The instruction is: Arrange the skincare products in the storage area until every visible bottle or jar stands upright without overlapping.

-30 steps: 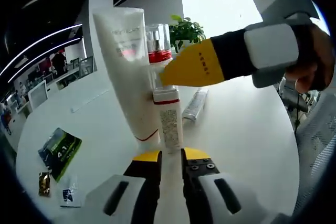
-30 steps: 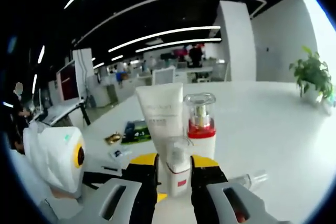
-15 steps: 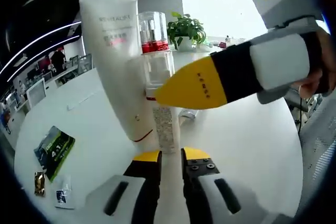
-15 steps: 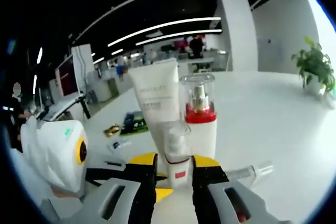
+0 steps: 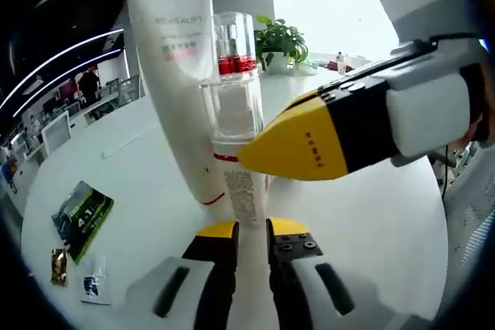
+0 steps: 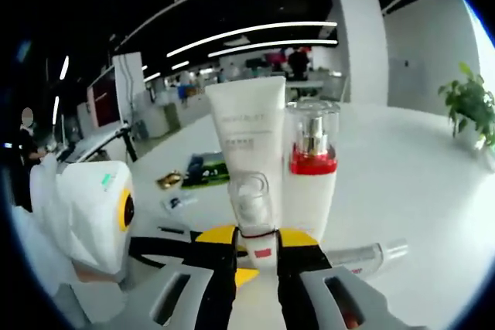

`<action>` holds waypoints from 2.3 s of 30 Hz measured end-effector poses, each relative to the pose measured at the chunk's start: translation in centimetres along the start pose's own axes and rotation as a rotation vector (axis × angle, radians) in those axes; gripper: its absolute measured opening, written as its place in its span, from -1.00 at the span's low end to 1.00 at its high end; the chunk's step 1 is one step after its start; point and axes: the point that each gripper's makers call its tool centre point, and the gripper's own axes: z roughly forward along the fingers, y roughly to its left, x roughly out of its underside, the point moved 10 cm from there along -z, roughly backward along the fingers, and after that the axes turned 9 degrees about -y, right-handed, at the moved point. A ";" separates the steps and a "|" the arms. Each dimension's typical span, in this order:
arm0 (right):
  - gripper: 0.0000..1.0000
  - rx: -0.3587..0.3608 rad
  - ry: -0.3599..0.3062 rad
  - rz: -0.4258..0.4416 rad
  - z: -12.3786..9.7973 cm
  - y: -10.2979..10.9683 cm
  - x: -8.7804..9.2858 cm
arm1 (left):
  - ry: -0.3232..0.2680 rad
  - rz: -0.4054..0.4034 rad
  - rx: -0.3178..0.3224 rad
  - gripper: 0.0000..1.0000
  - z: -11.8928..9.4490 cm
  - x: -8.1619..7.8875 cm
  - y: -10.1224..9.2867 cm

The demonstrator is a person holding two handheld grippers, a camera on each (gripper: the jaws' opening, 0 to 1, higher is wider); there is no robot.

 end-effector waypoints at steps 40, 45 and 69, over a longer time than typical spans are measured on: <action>-0.67 -0.061 0.038 0.069 -1.7 -0.6 -1.1 | -0.007 0.010 -0.033 -0.72 -3.1 -0.8 -0.5; -0.65 -0.064 0.036 0.086 -2.6 -1.2 -1.2 | -0.032 0.016 -0.037 -0.70 -4.0 -1.3 -0.9; -1.00 -0.287 0.009 -0.062 -6.1 -1.1 -3.4 | -0.123 -0.059 -0.054 -0.96 -9.1 -4.2 -1.7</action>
